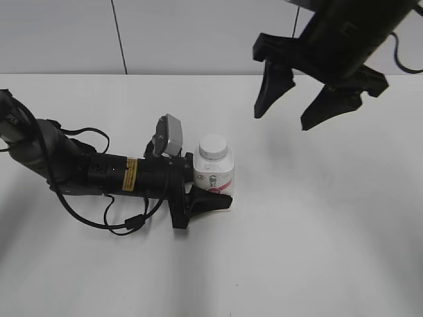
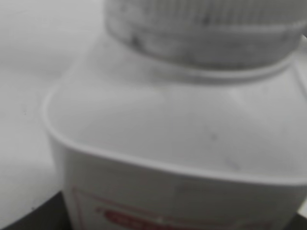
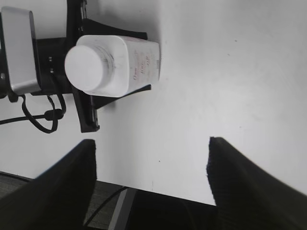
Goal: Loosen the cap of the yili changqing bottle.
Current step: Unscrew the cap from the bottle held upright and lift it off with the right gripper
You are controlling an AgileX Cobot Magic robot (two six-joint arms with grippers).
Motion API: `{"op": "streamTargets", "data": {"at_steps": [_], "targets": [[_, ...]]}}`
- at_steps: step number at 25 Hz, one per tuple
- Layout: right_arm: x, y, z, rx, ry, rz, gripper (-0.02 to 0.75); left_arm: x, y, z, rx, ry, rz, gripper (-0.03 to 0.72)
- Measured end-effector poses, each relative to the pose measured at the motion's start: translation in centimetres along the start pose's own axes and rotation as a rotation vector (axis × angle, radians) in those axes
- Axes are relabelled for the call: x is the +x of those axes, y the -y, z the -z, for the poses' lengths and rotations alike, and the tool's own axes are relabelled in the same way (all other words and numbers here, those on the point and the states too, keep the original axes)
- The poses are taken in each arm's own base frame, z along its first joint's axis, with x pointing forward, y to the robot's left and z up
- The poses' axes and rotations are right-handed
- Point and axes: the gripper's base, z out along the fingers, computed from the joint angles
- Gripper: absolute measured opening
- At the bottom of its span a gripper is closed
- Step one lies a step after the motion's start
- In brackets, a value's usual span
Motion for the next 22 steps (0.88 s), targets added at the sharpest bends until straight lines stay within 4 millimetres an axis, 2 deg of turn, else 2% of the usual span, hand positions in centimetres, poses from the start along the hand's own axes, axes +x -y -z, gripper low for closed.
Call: {"op": "streamTargets", "data": {"at_steps": [4,10,13,22], "targets": [[-1.6,-1.7,-2.6,0.007,-0.033,0.005,0.565,0.0,0.0,0.0,-0.001,-0.002,0.000,0.421],[-3.0,-3.1,-6.4,0.032,-0.096,0.026,0.565,0.0,0.0,0.0,-0.001,-0.002,0.000,0.421],[-3.3,-3.6,-7.4,0.034,-0.108,0.032,0.565,0.0,0.0,0.0,-0.001,-0.002,-0.001,0.421],[-3.6,-4.0,-8.5,0.035,-0.119,0.021,0.565,0.0,0.0,0.0,-0.002,-0.003,-0.001,0.421]]}}
